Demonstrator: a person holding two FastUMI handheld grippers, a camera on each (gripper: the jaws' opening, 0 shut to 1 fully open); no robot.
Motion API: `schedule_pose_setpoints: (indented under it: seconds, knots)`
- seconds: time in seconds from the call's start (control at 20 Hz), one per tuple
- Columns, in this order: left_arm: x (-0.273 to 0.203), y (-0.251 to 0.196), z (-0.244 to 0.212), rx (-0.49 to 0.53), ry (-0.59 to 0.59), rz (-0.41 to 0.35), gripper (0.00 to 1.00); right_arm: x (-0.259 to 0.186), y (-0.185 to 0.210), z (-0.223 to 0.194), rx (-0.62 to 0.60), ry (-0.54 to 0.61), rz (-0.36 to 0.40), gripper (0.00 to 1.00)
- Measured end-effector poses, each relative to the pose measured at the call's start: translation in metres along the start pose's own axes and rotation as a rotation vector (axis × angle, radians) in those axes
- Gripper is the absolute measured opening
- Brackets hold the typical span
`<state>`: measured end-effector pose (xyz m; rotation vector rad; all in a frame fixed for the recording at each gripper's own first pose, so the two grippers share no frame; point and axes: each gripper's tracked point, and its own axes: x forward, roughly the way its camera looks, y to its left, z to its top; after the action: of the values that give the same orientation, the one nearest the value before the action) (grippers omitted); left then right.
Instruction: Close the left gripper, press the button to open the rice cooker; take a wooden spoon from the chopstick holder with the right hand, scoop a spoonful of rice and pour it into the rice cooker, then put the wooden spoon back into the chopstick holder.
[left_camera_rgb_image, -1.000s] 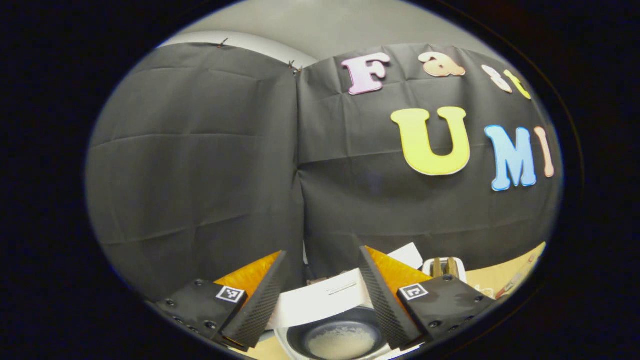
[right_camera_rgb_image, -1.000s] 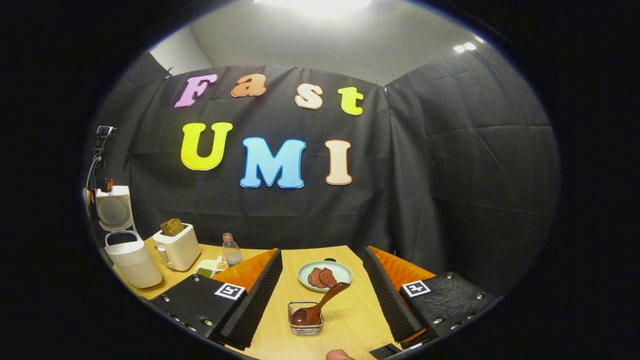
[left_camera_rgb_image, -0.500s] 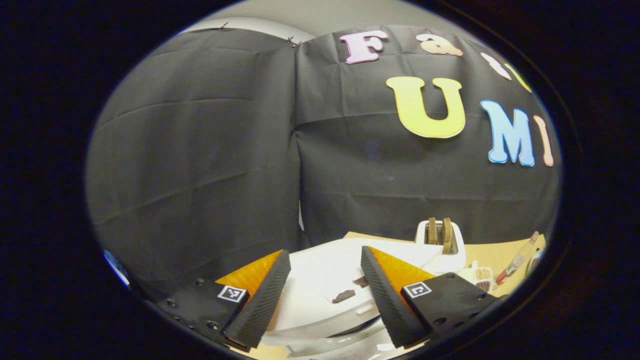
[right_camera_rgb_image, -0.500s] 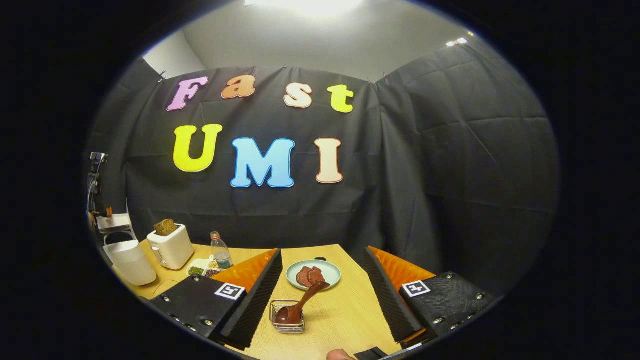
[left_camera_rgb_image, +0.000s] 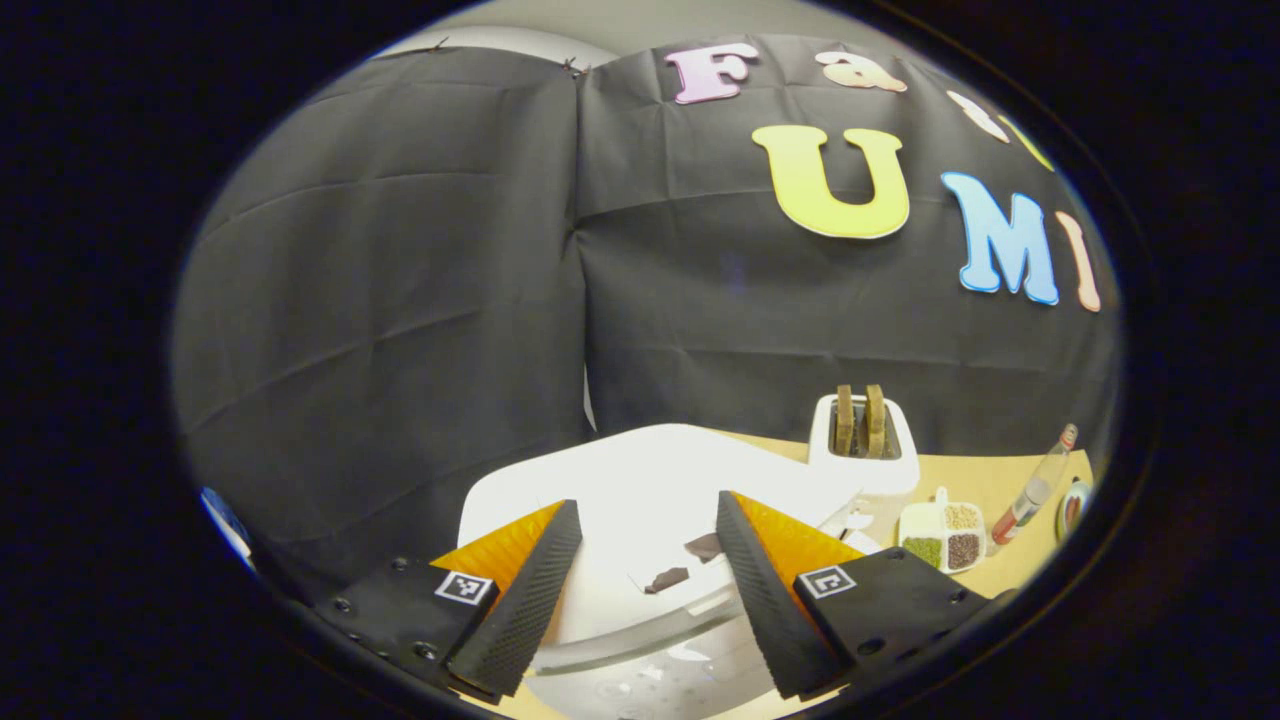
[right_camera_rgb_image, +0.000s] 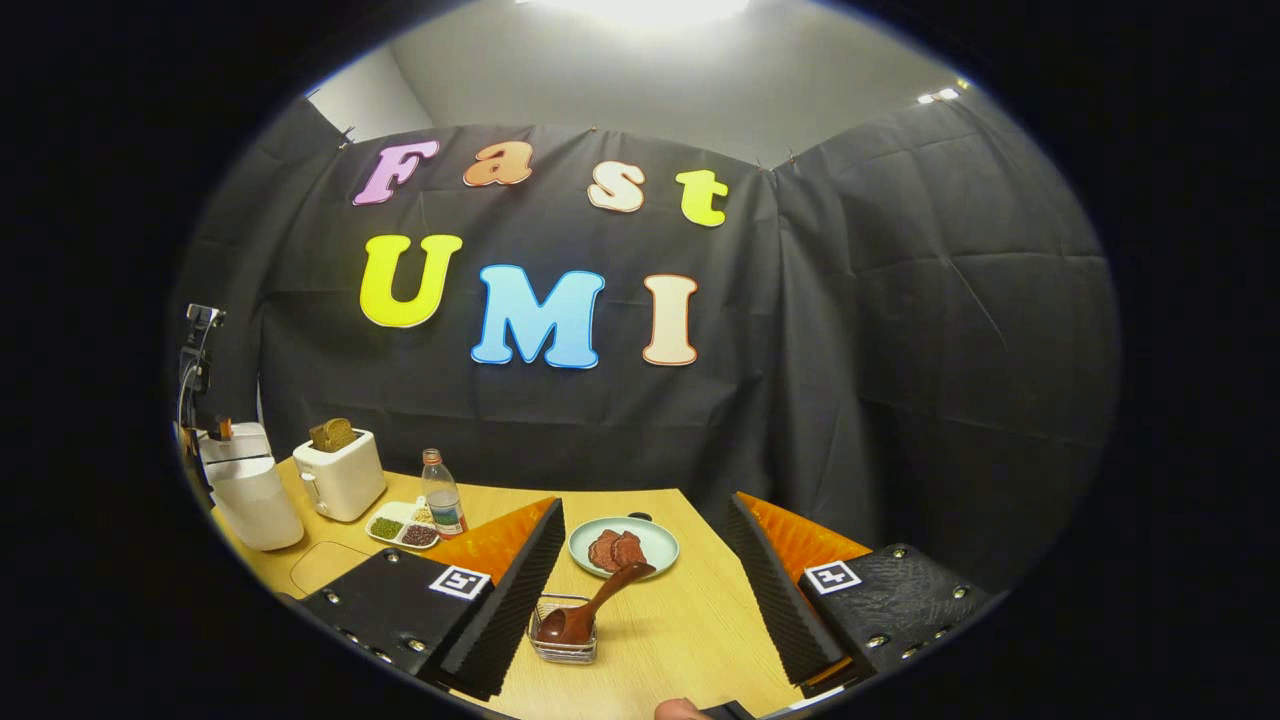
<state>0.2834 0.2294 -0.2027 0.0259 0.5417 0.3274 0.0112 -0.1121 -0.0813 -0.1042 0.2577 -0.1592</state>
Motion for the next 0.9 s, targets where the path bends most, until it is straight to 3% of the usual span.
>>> schedule_pose_setpoints:
  seconds: [0.35,0.55,0.6,0.9]
  knots:
    - [0.001,-0.011,-0.027,0.006,0.046,-0.015,0.96,0.003,0.000,0.002,0.001,-0.003,0.007,0.98]
    - [0.002,-0.013,-0.034,-0.038,0.052,-0.033,0.92,0.005,0.004,-0.001,-0.001,0.001,0.017,0.98]
    - [0.002,-0.014,-0.036,-0.032,0.059,-0.036,0.96,0.005,0.006,-0.001,0.001,0.002,0.021,0.99]
    - [0.002,-0.017,-0.035,-0.013,0.025,-0.082,0.98,0.009,0.024,0.001,0.018,0.001,0.057,0.99]
